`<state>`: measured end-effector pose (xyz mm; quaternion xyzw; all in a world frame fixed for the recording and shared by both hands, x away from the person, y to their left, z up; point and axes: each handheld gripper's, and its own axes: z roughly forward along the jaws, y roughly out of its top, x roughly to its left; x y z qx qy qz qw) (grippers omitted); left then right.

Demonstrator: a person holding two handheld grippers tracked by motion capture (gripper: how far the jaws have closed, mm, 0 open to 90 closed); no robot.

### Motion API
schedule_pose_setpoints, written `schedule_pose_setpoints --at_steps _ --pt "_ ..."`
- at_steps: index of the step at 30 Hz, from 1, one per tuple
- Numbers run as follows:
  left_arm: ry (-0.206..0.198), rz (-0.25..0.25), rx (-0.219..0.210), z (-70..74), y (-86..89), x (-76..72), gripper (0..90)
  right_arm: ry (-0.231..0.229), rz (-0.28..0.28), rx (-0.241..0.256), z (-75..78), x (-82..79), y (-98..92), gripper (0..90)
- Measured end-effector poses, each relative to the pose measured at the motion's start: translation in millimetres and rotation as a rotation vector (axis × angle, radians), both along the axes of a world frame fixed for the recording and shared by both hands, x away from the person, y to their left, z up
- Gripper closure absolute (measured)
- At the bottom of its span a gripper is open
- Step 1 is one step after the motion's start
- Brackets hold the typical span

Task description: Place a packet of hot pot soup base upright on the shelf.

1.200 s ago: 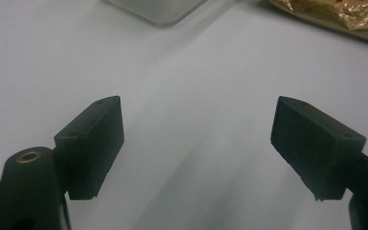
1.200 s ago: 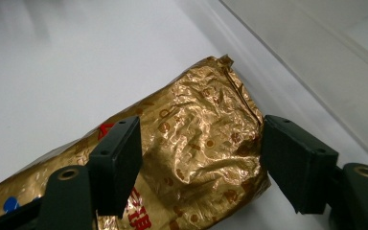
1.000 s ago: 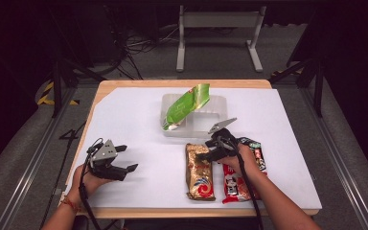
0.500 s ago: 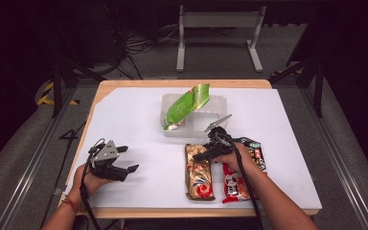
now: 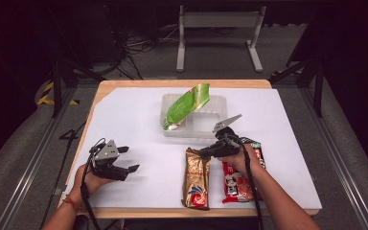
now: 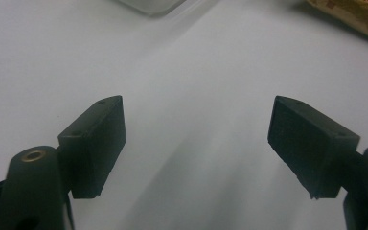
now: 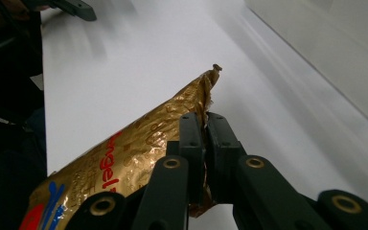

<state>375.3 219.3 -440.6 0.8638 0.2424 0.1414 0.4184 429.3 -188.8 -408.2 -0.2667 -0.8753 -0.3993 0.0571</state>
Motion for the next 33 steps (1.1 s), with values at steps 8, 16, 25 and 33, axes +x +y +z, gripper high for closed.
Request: schedule_pose_setpoints --at_steps 8,16,25,33 --pt "-0.001 0.009 -0.019 1.2 4.1 1.0 20.8 -0.073 -0.006 0.052 20.1 -12.0 -8.5 87.7" --pt "-0.004 0.017 -0.036 2.9 6.4 0.7 20.9 -0.171 -0.043 0.121 45.5 -23.7 -22.2 88.5" --pt "-0.005 0.016 -0.036 3.3 6.5 0.5 21.3 -0.238 -0.044 0.149 65.4 -35.8 -26.0 89.1" --pt "-0.007 0.019 -0.048 4.1 7.5 0.6 21.7 -0.284 -0.122 0.214 83.1 -39.4 -37.5 89.5"
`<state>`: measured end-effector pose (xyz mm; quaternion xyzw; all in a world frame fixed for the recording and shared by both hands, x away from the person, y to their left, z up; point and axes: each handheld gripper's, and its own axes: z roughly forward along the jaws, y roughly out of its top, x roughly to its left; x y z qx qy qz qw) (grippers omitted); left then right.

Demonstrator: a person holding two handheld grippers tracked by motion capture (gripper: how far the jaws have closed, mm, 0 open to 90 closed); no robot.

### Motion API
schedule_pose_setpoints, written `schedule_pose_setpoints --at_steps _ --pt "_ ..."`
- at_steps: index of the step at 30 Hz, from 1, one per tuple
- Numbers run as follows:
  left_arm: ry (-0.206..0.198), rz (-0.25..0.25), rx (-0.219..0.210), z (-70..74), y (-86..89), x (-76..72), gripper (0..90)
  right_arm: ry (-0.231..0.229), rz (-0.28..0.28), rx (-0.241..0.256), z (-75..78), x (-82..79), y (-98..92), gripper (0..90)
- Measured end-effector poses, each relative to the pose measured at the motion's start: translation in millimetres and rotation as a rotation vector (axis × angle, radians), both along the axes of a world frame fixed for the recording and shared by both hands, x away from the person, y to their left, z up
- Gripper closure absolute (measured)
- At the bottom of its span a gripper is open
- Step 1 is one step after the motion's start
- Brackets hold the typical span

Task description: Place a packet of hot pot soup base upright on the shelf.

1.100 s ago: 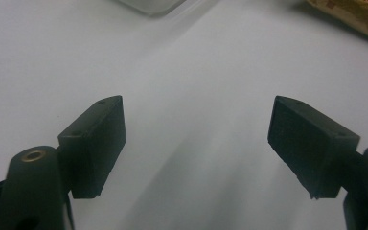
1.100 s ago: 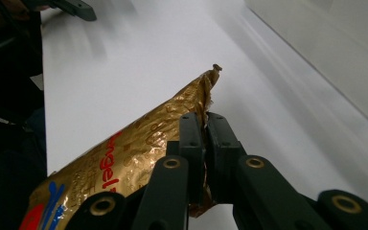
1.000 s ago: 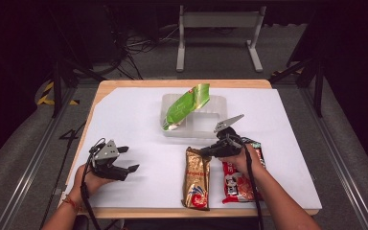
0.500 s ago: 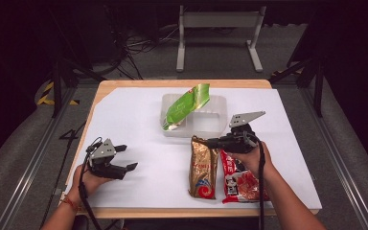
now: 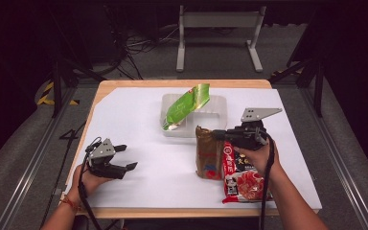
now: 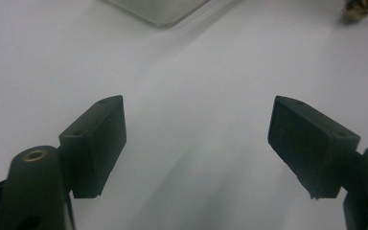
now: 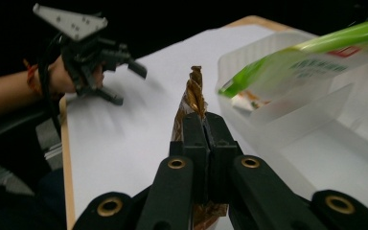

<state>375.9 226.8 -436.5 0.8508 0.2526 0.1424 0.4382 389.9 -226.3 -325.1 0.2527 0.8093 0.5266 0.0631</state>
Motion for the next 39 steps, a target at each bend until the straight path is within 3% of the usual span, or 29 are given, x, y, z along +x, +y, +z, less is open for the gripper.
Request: schedule_pose_setpoints --at_steps 6,11,18,24,30,33,39 --pt "0.002 0.000 -0.004 0.0 -0.5 0.5 22.1 -0.050 -0.115 0.154 17.7 4.9 -14.0 89.7" --pt "0.005 -0.003 -0.002 -0.3 -0.8 0.6 21.9 -0.093 -0.191 0.210 28.3 11.4 -15.5 89.7" --pt "0.007 -0.013 -0.002 -1.3 -3.0 1.4 21.9 -0.116 -0.295 0.284 33.9 25.4 -16.3 89.7" --pt "0.005 -0.020 -0.001 -1.5 -5.1 1.5 22.1 -0.146 -0.353 0.304 36.1 34.5 -3.4 89.7" --pt "0.002 -0.023 -0.005 -1.1 -4.4 1.0 22.7 -0.155 -0.456 0.273 38.5 40.9 13.9 89.7" --pt "-0.004 -0.027 -0.001 -0.7 -3.8 0.8 23.0 -0.183 -0.510 0.234 38.9 36.7 21.9 89.7" --pt "-0.002 -0.025 -0.008 -0.5 -3.3 0.6 22.9 -0.202 -0.545 0.246 32.2 15.8 15.8 89.7"
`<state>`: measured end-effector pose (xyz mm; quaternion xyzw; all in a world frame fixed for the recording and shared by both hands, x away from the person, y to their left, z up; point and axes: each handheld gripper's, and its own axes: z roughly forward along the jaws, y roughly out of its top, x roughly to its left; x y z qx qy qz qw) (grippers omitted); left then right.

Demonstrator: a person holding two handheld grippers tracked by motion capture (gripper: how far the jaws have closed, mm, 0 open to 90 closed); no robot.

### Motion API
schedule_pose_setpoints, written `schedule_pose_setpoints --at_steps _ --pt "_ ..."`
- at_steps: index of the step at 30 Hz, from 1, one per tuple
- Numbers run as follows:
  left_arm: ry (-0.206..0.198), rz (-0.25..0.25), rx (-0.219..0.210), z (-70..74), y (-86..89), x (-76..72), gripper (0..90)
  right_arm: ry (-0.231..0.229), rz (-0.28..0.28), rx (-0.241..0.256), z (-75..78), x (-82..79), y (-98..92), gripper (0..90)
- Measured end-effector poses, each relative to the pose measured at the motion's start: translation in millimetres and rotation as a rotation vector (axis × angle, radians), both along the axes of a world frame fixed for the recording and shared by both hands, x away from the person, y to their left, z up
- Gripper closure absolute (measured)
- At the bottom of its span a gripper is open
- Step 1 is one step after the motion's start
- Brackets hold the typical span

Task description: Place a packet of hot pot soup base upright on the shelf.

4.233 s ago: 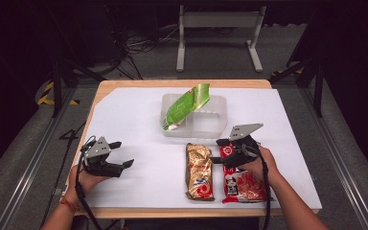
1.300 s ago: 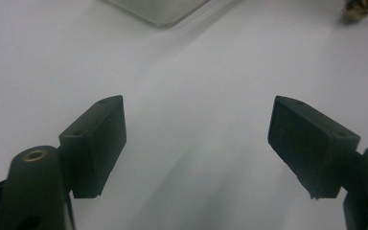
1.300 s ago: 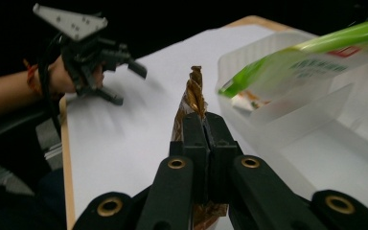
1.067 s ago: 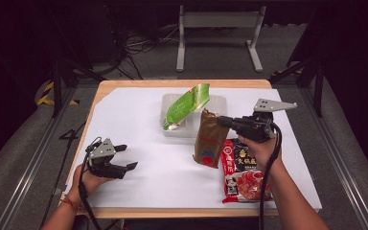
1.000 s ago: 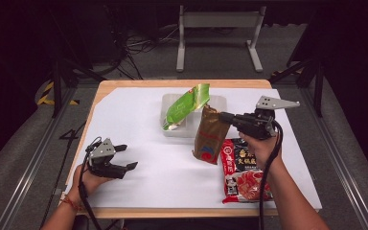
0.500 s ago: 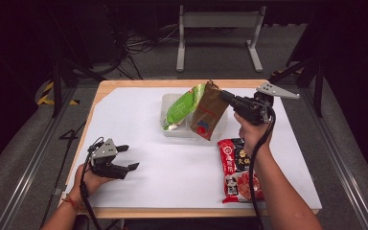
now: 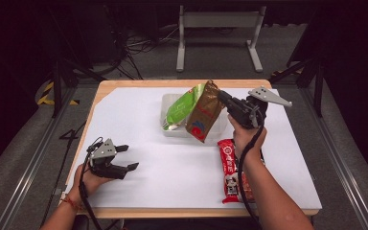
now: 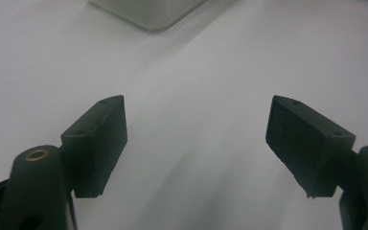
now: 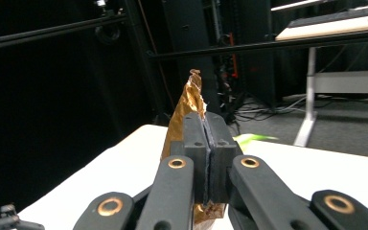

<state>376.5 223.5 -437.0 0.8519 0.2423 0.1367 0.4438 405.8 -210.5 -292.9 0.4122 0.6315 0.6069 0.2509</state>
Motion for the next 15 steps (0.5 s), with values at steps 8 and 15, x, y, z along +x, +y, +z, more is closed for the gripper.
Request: schedule_pose_setpoints --at_steps 8,15 --pt "0.002 -0.015 0.012 0.0 -4.9 1.1 22.8 0.072 -0.021 0.173 -18.4 10.7 -17.0 89.8" --pt "0.011 -0.013 0.002 -1.0 -2.6 2.2 23.1 0.071 -0.016 0.301 -20.0 11.2 -22.5 89.8"
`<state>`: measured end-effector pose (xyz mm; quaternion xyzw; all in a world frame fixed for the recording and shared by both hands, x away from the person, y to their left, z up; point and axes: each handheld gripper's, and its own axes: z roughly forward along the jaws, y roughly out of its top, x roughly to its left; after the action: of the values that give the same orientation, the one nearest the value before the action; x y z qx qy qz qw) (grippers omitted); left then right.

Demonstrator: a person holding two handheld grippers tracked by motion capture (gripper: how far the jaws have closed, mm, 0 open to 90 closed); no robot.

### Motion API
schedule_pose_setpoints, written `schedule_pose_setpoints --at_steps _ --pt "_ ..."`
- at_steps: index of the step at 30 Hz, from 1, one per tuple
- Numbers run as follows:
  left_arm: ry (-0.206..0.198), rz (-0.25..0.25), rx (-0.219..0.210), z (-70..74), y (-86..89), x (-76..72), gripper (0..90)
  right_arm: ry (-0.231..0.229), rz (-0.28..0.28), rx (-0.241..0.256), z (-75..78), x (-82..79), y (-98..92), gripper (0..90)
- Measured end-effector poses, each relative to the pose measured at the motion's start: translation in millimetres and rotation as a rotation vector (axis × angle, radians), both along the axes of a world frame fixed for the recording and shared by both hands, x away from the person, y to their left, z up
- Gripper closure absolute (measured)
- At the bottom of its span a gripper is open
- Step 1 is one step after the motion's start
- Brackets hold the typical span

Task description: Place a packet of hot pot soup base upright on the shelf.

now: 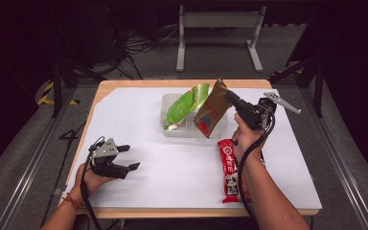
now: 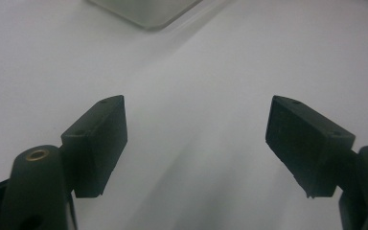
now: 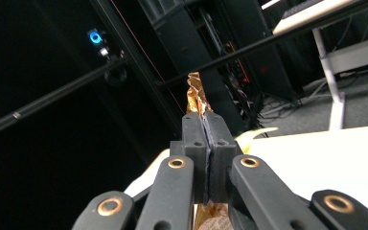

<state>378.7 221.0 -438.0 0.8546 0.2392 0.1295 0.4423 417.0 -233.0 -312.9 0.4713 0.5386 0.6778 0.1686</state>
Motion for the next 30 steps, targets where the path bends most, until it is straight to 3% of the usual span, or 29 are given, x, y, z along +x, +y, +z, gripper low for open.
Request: schedule_pose_setpoints --at_steps 5,11,14,15,19,20,30 --pt "-0.003 0.003 0.005 0.8 -0.8 -0.8 23.1 -0.008 0.019 0.013 8.0 1.0 4.4 89.8" --pt "-0.014 0.000 0.002 1.5 0.2 -0.7 23.5 0.013 0.049 0.037 6.5 11.3 11.2 89.8" --pt "-0.014 -0.001 -0.001 1.7 1.3 -0.6 24.1 0.026 0.037 0.081 0.0 15.3 7.1 89.8" --pt "-0.012 0.000 -0.003 1.5 1.3 -0.3 24.1 0.052 0.032 0.162 -11.1 20.3 0.2 89.8" --pt "-0.009 -0.007 0.012 1.0 -1.1 -0.3 24.1 0.120 0.055 0.280 -32.9 29.7 -3.4 89.9" --pt "-0.011 -0.009 0.015 1.0 -1.4 -0.4 24.1 0.120 0.063 0.289 -34.8 30.1 -2.0 89.9" --pt "-0.012 -0.009 0.017 1.1 -0.9 -0.5 24.8 0.073 0.144 0.262 -11.2 21.4 15.5 89.9"
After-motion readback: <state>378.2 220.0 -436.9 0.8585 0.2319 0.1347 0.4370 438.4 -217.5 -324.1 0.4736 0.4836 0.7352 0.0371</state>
